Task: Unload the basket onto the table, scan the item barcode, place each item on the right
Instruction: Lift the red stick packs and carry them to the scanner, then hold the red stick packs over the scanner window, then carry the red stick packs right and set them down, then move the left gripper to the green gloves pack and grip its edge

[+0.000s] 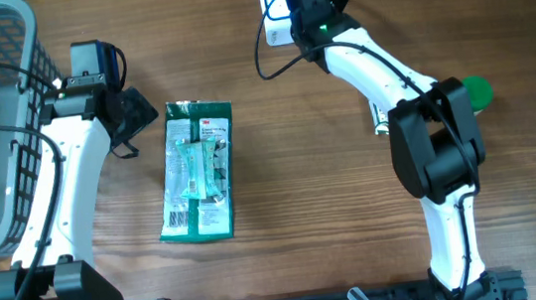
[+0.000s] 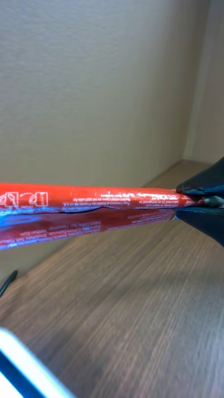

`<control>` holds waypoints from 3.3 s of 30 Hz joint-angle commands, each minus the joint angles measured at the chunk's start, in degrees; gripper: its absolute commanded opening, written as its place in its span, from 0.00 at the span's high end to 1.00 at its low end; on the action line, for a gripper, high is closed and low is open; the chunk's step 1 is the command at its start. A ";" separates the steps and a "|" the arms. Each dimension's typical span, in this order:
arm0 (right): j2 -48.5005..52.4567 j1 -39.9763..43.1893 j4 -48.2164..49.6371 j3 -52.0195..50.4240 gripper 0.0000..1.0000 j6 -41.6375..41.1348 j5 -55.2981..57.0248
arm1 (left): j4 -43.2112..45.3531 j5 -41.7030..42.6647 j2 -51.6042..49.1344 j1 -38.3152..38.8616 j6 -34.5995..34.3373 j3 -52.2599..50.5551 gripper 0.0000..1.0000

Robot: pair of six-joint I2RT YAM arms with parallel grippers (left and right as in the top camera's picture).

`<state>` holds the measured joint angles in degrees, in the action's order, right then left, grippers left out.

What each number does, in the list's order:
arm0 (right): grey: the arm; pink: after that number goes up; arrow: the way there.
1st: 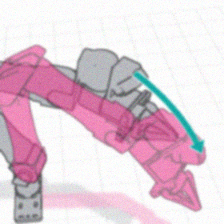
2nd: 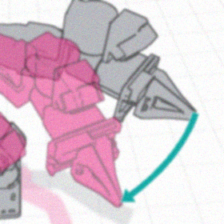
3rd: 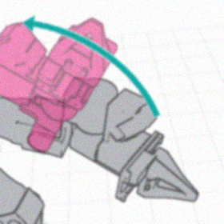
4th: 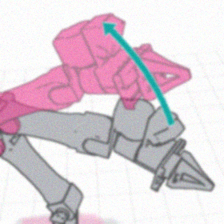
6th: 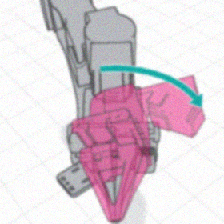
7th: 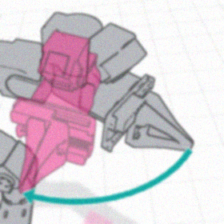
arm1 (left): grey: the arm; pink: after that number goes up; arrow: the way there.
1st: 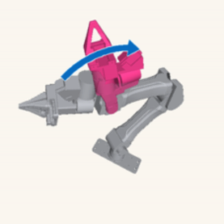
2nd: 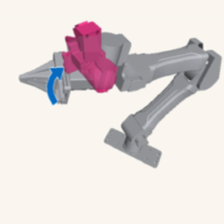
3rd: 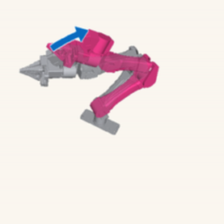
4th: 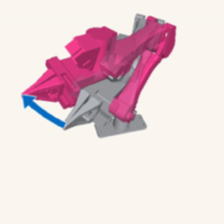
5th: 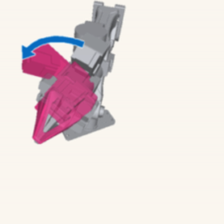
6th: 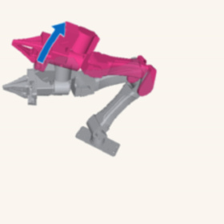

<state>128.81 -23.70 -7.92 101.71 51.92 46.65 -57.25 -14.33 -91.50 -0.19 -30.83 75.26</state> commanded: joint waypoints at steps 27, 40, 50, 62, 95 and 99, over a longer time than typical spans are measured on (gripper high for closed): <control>6.73 -3.89 -1.73 -0.22 0.96 1.88 4.79 | -0.02 -0.72 -0.33 -0.26 -1.16 -0.39 0.00; 1.75 -3.96 -2.36 -0.59 0.96 0.11 3.98 | -0.02 -0.72 -0.33 -0.26 -1.16 -0.39 0.00; -20.04 0.79 -17.97 -0.59 0.96 -18.97 -6.43 | -0.04 -0.72 -0.33 -0.26 -1.16 -0.39 0.00; -21.42 17.53 -60.08 -4.59 0.96 -49.79 -45.68 | -0.02 -0.72 -0.33 -0.24 -1.16 -0.39 0.00; -21.11 0.37 -31.36 -20.46 0.47 -77.61 -76.74 | 4.59 -1.60 -0.33 -0.26 -0.98 -0.37 0.00; -21.11 -4.68 -29.57 -20.46 0.40 -77.61 -76.72 | 8.55 -1.57 -0.33 -0.24 -0.98 -0.37 0.00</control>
<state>106.85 -24.25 -38.65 81.45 -23.57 -28.32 -52.25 -14.79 -91.55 -0.19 -30.83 75.26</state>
